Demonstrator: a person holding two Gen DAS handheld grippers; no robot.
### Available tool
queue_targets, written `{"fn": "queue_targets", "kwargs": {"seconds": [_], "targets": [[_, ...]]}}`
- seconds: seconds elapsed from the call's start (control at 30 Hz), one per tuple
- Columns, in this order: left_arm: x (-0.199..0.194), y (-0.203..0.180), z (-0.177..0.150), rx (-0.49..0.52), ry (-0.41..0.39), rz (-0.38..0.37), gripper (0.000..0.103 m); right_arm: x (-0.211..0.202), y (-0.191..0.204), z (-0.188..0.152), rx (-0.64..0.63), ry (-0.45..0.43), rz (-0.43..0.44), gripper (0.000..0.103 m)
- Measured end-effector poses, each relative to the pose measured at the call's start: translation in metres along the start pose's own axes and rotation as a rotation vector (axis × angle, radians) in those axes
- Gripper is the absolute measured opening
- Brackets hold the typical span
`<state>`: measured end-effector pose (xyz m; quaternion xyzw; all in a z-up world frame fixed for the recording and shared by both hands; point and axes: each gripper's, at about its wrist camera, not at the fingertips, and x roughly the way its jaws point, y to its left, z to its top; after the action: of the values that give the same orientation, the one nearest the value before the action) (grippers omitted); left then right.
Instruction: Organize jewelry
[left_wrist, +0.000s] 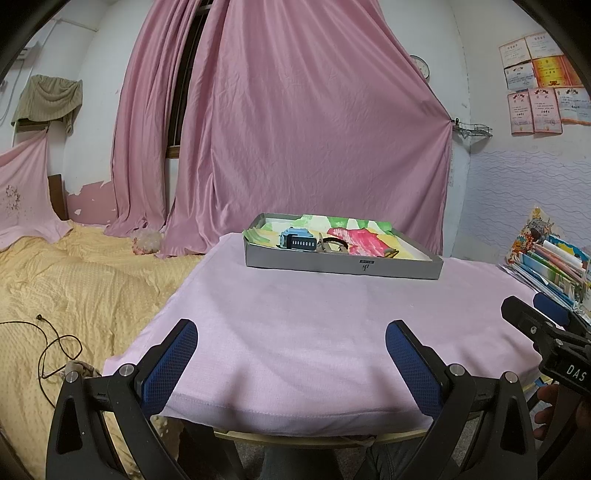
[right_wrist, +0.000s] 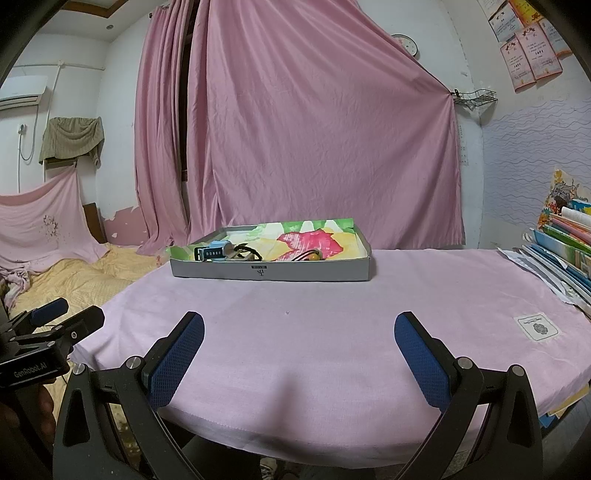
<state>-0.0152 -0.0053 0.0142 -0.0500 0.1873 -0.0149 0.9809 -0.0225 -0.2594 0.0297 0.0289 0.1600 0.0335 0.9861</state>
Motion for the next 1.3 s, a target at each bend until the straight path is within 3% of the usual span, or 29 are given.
{"fn": "queue_targets", "kwargs": {"seconds": [1.3], "targets": [[0.0008, 0.0011, -0.0055, -0.010, 0.017, -0.007, 0.102, 0.0000, 0.0003, -0.0017, 0.005, 0.000, 0.001, 0.101]]}}
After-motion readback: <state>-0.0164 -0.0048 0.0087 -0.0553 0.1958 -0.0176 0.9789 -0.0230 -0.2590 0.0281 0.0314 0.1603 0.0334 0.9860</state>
